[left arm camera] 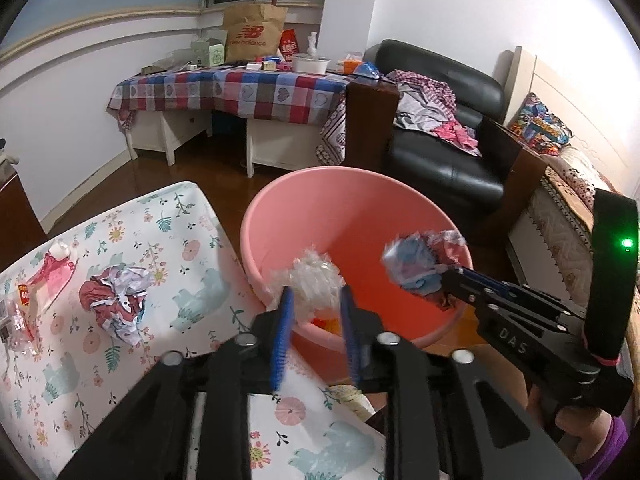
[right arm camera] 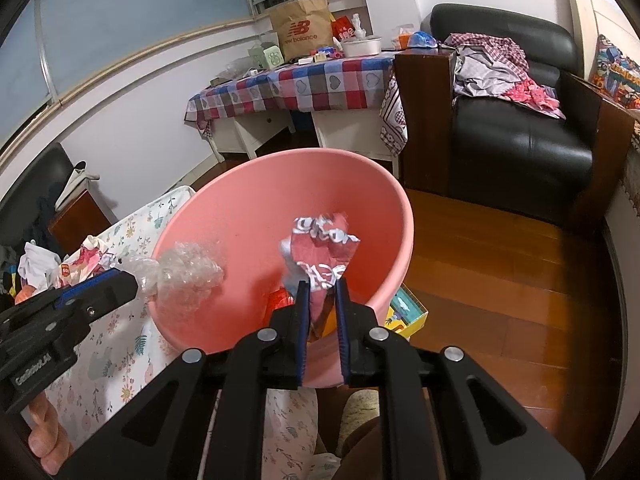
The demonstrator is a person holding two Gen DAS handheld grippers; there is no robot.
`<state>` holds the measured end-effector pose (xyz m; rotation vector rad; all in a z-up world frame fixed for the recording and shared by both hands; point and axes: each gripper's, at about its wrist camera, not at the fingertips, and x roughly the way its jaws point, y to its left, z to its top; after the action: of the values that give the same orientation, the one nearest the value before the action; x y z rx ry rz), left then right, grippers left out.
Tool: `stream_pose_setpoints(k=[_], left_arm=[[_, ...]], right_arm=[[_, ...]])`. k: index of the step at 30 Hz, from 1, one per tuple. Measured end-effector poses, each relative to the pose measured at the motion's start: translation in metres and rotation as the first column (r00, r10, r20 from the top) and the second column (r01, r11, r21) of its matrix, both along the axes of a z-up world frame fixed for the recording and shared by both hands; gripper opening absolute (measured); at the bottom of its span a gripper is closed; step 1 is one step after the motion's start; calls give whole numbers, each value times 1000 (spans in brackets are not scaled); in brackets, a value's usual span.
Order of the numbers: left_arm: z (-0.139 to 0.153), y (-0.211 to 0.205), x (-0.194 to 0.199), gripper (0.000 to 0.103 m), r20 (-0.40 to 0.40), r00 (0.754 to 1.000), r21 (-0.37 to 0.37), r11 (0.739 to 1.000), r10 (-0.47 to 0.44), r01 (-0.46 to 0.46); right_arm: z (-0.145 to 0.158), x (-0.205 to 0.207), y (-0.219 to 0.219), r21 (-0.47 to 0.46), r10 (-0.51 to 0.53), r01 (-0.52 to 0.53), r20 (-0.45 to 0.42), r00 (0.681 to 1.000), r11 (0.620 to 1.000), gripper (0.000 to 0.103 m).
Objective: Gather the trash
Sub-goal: 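Carry the plastic wrap and crumpled paper over the bucket and open both tools, then move both open tools back over the table toward the remaining trash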
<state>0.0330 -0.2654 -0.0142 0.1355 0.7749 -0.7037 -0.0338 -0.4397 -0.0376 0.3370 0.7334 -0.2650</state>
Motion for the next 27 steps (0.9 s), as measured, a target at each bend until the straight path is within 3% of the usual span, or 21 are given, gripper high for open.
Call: stream_pose_setpoints(k=[2, 7, 18, 21, 27], left_arm=[[2, 2, -2, 38, 8, 1000, -9, 1000, -3, 3], [4, 7, -3, 43, 8, 1000, -21, 1000, 0, 0], [4, 31, -10, 45, 16, 999, -32, 999, 33, -32], [5, 42, -13, 51, 27, 998, -32, 998, 51, -50], [5, 68, -14, 52, 22, 995, -43, 995, 96, -95]], right_arm=[[0, 0, 1, 5, 7, -7, 3, 1000, 1000, 18], [3, -1, 6, -3, 16, -16, 14, 1000, 1000, 36], [11, -6, 19, -2, 42, -42, 39, 998, 999, 37], [15, -6, 31, -6, 74, -74, 50, 996, 997, 37], [22, -4, 60, -11, 145, -145, 61, 988, 989, 40]])
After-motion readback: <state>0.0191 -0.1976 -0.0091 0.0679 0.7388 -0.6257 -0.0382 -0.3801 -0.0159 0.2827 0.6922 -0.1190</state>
